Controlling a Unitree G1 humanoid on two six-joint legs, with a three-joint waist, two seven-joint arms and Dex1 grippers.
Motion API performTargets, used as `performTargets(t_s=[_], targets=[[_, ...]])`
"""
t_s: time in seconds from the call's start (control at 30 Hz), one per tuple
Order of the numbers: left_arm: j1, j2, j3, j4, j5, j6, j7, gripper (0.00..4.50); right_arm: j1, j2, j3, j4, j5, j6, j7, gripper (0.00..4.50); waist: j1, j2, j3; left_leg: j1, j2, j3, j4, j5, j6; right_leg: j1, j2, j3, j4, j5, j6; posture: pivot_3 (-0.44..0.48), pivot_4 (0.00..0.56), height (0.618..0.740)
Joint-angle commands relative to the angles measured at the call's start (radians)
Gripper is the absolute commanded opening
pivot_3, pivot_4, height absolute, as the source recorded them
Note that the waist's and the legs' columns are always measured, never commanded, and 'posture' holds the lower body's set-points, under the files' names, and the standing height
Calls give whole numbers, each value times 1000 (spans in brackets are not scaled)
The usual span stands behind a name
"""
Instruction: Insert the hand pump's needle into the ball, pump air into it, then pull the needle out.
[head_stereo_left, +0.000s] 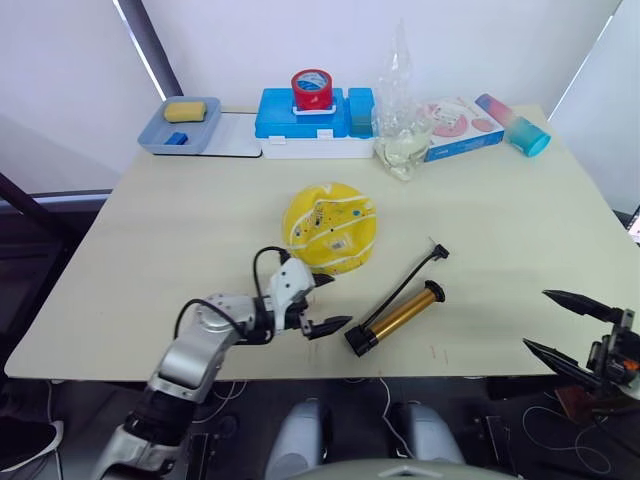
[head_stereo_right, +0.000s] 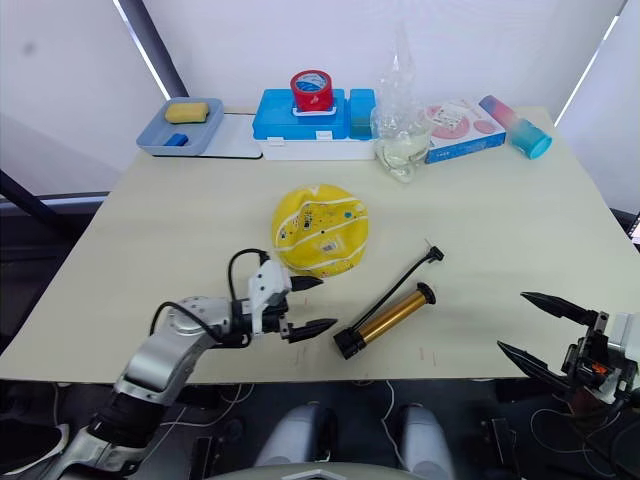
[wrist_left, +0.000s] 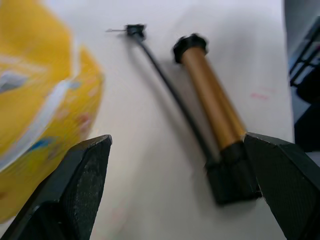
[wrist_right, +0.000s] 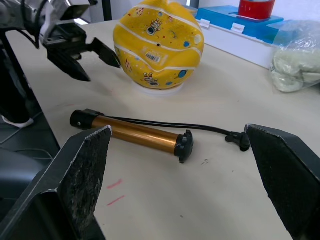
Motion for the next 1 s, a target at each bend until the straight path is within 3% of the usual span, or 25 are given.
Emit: performTargets(t_s=[0.03,0.3,0.4,0.47,0.7,1.0], targets=[[-44,-36,-47,14,36,17,28,4479,7,-10,-39,-34,17,6,8,4500,-1,0,0,0,0,0,0,0,0,0,0,0,0,0,0,0,150,737],[-95,-158,-127,-3,83,173,140,4479,18,15,-28,-73,-7,-3,-21,4500,-2,0,0,0,0,-1,0,0,0,0,1,1,0,0,0,0,150,737],[-98,-188,-135,-18,97,209,183,3650,20,23,-25,-88,-10,2,-32,4500,-2,0,0,0,0,-1,0,0,0,0,1,1,0,0,0,0,150,737],[-101,-210,-143,-21,111,222,214,2741,20,25,-26,-93,-12,5,-36,4500,-2,0,0,0,0,-1,0,0,0,0,1,1,0,0,0,0,150,737],[-154,-316,-171,38,171,259,340,2741,18,27,-23,-100,-15,9,-47,4500,2,0,0,-1,-1,-2,2,0,0,1,2,2,0,0,0,0,150,737],[-335,-441,-199,299,251,234,418,2741,10,32,-18,-91,-18,5,-45,4500,3,-1,0,-2,-3,-3,4,0,0,1,3,2,0,0,0,0,150,737]])
